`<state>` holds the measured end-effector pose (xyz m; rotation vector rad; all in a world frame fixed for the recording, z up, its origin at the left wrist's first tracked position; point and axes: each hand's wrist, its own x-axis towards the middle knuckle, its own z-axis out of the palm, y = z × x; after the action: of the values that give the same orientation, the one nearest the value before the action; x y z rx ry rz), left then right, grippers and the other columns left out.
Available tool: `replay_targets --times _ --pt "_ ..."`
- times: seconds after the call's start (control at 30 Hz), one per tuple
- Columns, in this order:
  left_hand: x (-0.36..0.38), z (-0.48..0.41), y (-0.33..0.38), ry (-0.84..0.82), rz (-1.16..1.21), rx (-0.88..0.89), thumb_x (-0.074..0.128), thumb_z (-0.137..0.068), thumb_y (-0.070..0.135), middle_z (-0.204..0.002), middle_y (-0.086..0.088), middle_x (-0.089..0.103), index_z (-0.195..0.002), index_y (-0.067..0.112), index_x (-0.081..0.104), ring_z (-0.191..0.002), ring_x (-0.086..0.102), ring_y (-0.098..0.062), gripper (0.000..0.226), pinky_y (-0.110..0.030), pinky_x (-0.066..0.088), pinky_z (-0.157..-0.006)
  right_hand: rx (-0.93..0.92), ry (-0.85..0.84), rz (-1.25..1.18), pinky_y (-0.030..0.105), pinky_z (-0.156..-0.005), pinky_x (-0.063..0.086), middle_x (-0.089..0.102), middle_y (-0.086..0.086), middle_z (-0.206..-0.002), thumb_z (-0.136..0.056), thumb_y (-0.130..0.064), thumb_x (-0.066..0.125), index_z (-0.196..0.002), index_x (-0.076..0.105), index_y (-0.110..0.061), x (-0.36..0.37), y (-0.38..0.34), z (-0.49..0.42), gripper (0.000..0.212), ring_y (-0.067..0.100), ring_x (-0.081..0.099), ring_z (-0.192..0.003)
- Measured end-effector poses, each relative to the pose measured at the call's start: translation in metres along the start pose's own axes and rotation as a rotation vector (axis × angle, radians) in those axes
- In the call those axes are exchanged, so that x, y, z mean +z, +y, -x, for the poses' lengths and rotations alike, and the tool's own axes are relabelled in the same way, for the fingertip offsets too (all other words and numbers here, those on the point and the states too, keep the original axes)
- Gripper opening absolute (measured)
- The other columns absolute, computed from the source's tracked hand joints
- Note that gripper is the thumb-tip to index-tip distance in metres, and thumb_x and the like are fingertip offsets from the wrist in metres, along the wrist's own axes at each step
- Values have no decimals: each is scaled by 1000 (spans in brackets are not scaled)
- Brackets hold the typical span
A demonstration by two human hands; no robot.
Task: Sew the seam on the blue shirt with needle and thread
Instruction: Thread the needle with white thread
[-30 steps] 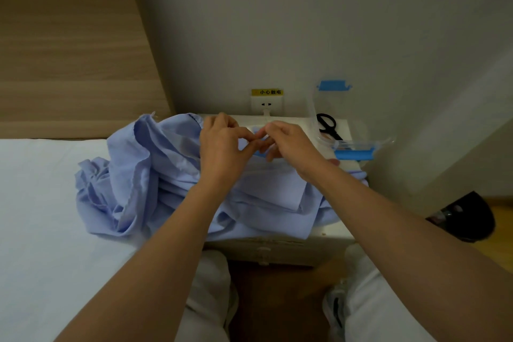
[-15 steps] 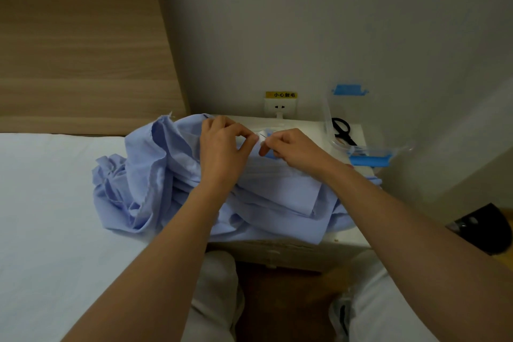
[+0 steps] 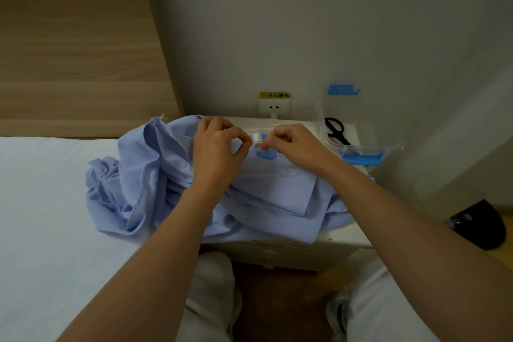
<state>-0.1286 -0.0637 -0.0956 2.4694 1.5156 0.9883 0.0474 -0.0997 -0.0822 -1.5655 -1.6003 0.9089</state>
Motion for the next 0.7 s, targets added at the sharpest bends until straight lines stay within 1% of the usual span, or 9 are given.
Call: replay_targets --times 0.07,0.13,0.2,0.27,0.37,0.43,0.5,0.6,0.7 --pt "2 0 2 -35 -4 41 72 -81 21 -95 -8 64 -88 16 76 -96 51 -32 10 -30 33 -81 -8 -6 20 12 -65 43 69 -5 -78 -93 -13 57 -85 76 -6 1 1 0 21 -4 59 -67" --pt "3 0 7 -66 18 113 71 -82 22 -95 -7 66 -93 16 76 -95 53 -28 14 -32 36 -81 -17 -15 46 24 -63 42 68 16 -80 -93 -16 57 -84 76 -9 3 2 1 23 14 55 -65" --pt "3 0 11 -78 64 170 68 -84 22 -83 -3 66 -86 21 76 -84 54 -23 9 -32 40 -73 -13 -25 66 21 -55 35 62 26 -79 -94 -16 56 -84 76 -9 4 2 1 23 12 42 -56" --pt "2 0 12 -108 78 131 66 -88 23 -75 -1 64 -83 24 76 -75 53 -19 11 -33 41 -65 -16 -39 60 21 -54 33 58 27 -75 -95 -18 57 -85 76 -7 3 0 1 23 11 38 -54" --pt "1 0 8 -93 137 -7 65 -90 21 -80 0 67 -89 18 75 -75 57 -16 11 -31 47 -66 2 -17 24 19 -52 31 51 14 -62 -94 -21 60 -84 75 -7 2 -2 3 23 7 36 -50" --pt "-1 0 6 -74 256 -165 63 -91 18 -83 4 66 -90 15 70 -76 58 -10 8 -20 46 -68 34 24 -41 15 -48 30 50 -2 -53 -94 -19 60 -81 74 -9 -1 -2 4 21 3 35 -45" --pt "-2 -1 6 -72 383 -292 64 -90 17 -83 7 63 -90 18 65 -76 58 -5 2 -11 43 -69 55 42 -79 11 -46 31 51 -15 -46 -96 -15 57 -86 73 -4 -3 -3 4 21 0 41 -42" --pt "-1 -2 8 -83 541 -356 66 -88 16 -83 7 65 -90 18 64 -76 61 0 4 -9 47 -70 36 44 -104 8 -48 36 55 -24 -46 -97 -11 54 -93 71 4 -4 -6 6 23 -8 48 -45" --pt "-1 -2 10 -118 657 -374 67 -89 16 -86 4 67 -100 15 67 -81 63 -3 12 -8 50 -70 25 32 -121 7 -50 38 56 -26 -48 -98 -11 54 -94 70 5 -5 -9 8 23 -11 50 -48"
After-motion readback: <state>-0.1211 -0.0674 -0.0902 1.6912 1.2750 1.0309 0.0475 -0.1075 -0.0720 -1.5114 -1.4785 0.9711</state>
